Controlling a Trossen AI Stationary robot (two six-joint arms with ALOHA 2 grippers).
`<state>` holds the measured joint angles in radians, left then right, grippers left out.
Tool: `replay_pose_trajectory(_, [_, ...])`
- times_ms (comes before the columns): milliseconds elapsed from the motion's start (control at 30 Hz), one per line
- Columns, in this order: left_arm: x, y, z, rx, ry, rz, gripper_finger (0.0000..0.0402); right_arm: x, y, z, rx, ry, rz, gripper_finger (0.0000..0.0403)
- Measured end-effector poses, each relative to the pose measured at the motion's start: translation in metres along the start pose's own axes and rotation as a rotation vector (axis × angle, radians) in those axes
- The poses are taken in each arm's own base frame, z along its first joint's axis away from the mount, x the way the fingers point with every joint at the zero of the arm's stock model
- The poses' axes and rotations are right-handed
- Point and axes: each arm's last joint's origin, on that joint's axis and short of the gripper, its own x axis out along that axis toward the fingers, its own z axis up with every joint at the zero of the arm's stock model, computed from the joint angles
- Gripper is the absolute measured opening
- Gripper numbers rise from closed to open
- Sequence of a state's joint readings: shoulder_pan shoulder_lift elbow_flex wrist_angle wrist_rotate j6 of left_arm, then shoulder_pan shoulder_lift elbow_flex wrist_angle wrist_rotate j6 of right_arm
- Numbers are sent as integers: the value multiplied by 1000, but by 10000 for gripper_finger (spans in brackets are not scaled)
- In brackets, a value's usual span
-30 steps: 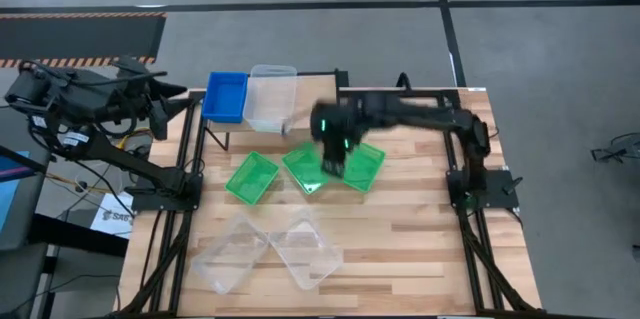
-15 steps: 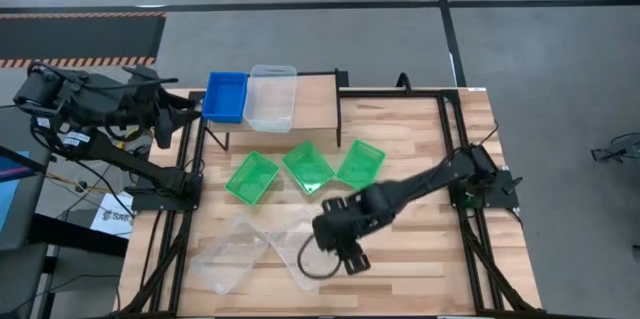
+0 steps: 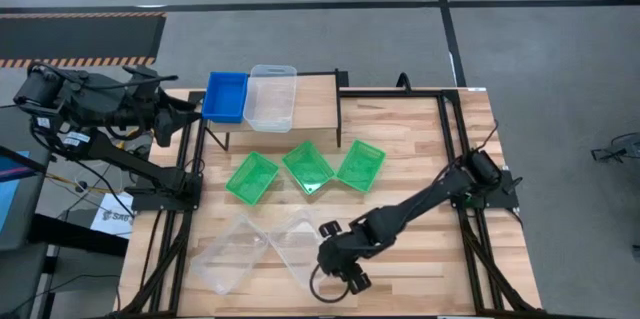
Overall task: Stack baskets on shelf by color
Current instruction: Stack the right transparent bin on top of the other transparent bin on the shelf
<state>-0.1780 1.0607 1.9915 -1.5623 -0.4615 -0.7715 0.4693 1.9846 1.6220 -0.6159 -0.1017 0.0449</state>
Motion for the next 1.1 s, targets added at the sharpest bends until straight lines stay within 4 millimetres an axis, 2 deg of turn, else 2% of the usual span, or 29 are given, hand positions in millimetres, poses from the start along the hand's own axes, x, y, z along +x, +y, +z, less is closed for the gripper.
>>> replay_pose_trajectory(200, [0,0,0,1,0,5,176,15,-8,-15,-29,14,-27,230])
replay_pose_trajectory(433, [0,1,-1,-11,8,0,176,47,-9,-23,-48,52,-29,230])
replay_pose_trajectory(567, [0,1,-1,-15,8,2,176,54,-12,-28,5,100,-80,221])
replay_pose_trajectory(633, [0,1,-1,-15,8,2,176,54,-12,-32,12,143,-92,202])
replay_pose_trajectory(733, [0,1,-1,-13,8,2,176,52,-12,-33,36,167,-98,151])
replay_pose_trajectory(900, [0,1,-1,-13,7,4,176,47,-13,-33,150,216,6,25])
replay_pose_trajectory(1000, [0,1,0,-14,0,10,176,35,-9,-19,167,214,106,15])
replay_pose_trajectory(1100, [0,1,0,-14,-8,18,176,4,-3,1,121,199,204,6])
